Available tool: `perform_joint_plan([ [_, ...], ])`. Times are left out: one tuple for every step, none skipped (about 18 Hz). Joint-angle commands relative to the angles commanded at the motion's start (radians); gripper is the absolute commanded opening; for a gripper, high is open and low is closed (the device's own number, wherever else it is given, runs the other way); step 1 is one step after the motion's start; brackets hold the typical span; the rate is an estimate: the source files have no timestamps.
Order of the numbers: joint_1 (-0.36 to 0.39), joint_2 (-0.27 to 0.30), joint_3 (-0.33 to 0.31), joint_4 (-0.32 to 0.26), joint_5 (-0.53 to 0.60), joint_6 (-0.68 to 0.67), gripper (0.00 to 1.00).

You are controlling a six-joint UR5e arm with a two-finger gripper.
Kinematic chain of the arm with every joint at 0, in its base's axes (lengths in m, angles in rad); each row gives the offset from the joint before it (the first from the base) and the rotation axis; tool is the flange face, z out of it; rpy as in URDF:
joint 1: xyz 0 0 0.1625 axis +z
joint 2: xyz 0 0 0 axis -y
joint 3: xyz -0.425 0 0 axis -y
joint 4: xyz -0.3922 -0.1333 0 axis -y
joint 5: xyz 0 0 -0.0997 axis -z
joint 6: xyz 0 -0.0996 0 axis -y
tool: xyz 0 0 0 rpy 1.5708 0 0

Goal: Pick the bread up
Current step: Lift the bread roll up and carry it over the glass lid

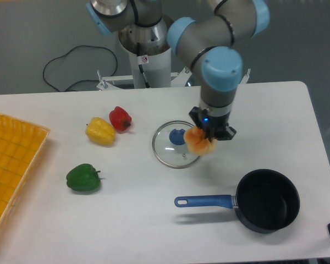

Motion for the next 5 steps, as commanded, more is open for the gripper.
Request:
perform_joint_plan([
  [0.000, -0.017, 0.018, 0.000, 0.002, 0.002, 0.07],
  [0.000, -0.029, 0.031, -0.002, 0.003, 0.005, 0.07],
  [0.000, -0.034, 0.035, 0.000, 0.003, 0.015, 0.07],
  [0.002, -0.035, 0.038, -0.002, 0.003, 0.029, 0.07],
  [0.008, -0.037, 0.040, 0.000, 0.003, 0.047, 0.07],
])
